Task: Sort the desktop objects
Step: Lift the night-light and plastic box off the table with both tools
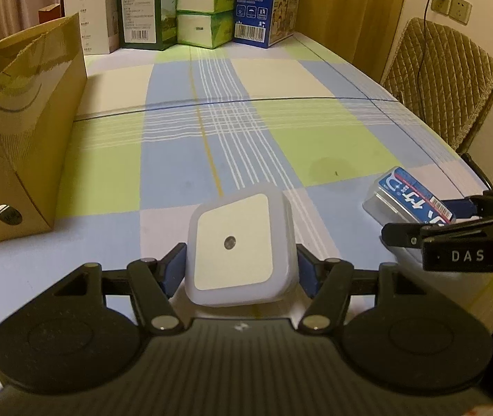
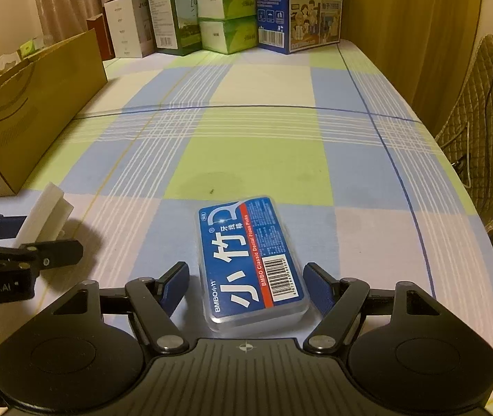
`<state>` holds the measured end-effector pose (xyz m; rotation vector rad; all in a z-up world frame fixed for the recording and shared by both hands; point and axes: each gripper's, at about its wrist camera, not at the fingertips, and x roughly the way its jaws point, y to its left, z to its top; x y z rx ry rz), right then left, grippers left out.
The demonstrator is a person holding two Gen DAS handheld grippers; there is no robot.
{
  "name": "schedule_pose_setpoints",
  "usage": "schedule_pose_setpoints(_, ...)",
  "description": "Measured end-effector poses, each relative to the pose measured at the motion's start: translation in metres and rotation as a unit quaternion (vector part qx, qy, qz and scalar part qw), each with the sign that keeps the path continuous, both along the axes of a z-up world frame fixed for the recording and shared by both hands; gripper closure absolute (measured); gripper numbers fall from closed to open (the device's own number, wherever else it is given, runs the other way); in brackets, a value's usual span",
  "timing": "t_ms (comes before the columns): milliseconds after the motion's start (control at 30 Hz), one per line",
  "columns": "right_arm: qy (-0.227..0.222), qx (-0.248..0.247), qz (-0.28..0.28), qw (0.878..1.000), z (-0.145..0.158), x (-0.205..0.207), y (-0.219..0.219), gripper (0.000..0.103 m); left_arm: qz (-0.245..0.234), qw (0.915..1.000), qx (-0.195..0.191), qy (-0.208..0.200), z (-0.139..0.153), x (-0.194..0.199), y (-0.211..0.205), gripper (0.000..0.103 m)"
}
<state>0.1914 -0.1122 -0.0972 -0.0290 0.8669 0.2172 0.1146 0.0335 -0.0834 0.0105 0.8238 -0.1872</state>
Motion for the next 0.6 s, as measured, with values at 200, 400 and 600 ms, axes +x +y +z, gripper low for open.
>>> schedule_pose_setpoints(200,-0.004,-0.008,0.002,1.0,0.001,-0.001,0.003,0.045,-0.002,1.0,-0.002,0.001,0.0,-0.002,-0.002,0.043)
schedule_pose_setpoints(400,-0.008,-0.013,-0.002,1.0,0.004,-0.004,0.003,0.048,0.0,1.0,-0.004,0.001,0.002,-0.004,-0.003,0.043)
schedule_pose_setpoints(600,-0.018,-0.011,-0.002,1.0,0.012,-0.01,0.005,0.048,0.003,1.0,-0.005,0.002,0.005,-0.005,-0.002,0.043)
